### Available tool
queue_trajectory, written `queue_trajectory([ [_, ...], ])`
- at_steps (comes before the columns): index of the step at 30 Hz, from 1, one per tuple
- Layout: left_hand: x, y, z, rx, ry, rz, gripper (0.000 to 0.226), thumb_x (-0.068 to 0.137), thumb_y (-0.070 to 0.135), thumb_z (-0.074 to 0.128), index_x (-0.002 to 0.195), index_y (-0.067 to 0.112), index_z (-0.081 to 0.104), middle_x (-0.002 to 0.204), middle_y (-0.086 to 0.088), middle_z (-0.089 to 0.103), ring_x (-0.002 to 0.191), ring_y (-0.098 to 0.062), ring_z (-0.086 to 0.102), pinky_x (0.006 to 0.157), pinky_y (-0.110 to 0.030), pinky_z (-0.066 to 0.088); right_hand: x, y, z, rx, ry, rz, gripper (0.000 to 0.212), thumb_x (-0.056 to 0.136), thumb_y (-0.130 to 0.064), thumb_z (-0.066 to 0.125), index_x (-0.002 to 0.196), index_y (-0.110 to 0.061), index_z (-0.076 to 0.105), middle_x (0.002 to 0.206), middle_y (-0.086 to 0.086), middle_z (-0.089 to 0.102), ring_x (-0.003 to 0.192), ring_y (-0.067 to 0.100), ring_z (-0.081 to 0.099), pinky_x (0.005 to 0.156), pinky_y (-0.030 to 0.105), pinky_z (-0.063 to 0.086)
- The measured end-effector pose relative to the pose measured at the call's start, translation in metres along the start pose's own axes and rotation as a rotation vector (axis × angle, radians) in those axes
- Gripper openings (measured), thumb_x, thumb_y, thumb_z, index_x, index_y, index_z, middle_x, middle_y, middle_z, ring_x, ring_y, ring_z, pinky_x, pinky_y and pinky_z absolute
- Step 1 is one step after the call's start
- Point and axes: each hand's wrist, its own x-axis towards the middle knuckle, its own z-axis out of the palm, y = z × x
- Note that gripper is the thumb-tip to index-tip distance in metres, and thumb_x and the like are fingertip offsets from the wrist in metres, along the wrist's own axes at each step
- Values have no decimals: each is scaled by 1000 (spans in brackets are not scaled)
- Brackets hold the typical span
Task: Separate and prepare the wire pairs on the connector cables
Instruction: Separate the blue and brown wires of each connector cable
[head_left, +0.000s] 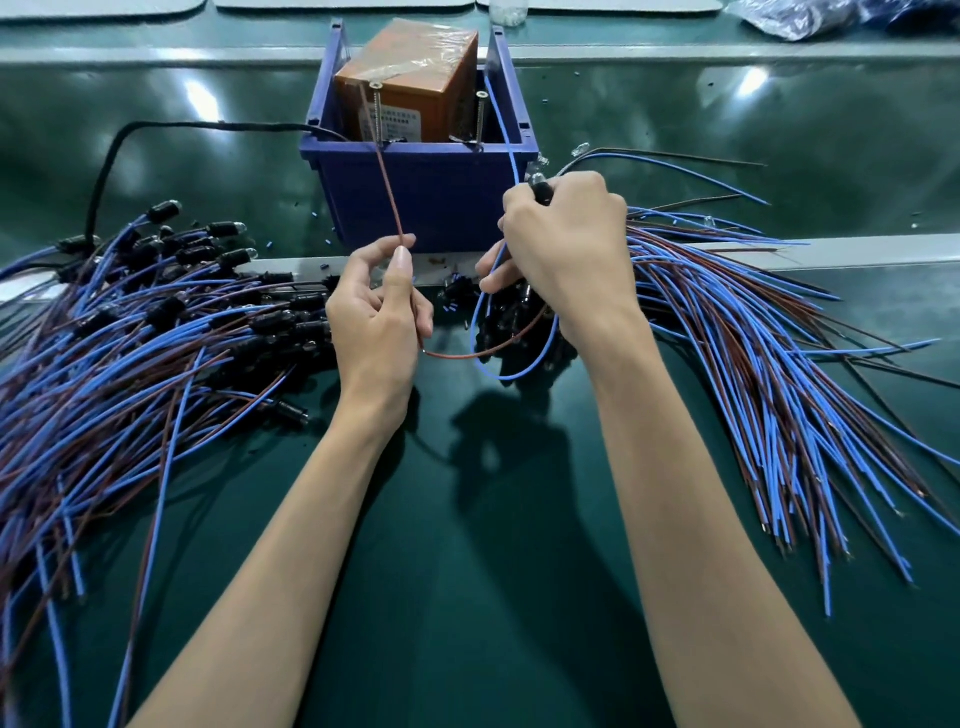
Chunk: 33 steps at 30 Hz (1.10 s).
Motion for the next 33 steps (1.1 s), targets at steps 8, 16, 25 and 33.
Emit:
queue_trajectory([
  [8,0,-1,-1,2,-37,-11,12,96,18,51,91,23,60,41,11,50,34,-3,36,40,-14,29,-2,0,0,-64,-95,4,25,83,-11,44,63,-4,57,44,3,64,39,11,62,45,13,42],
  [16,-3,2,-1,10,-83,-12,16,95,12,54,88,22,64,39,12,45,32,-3,35,38,-15,27,-2,0,3,-144,-160,-17,27,82,-15,46,71,1,65,48,5,66,36,7,55,47,19,47],
  [25,-4,3,0,2,-152,-32,17,94,7,55,85,19,64,39,13,45,31,-1,33,36,-14,25,-4,-4,3,-147,-188,-58,24,83,-15,47,67,-5,62,46,2,64,30,6,47,39,11,38],
  [33,-6,3,0,11,-176,-38,19,94,6,54,84,19,64,38,13,44,31,-1,32,36,-14,25,-7,-5,2,-156,-205,-91,25,84,-16,49,65,-6,63,42,0,61,32,7,48,43,11,39],
])
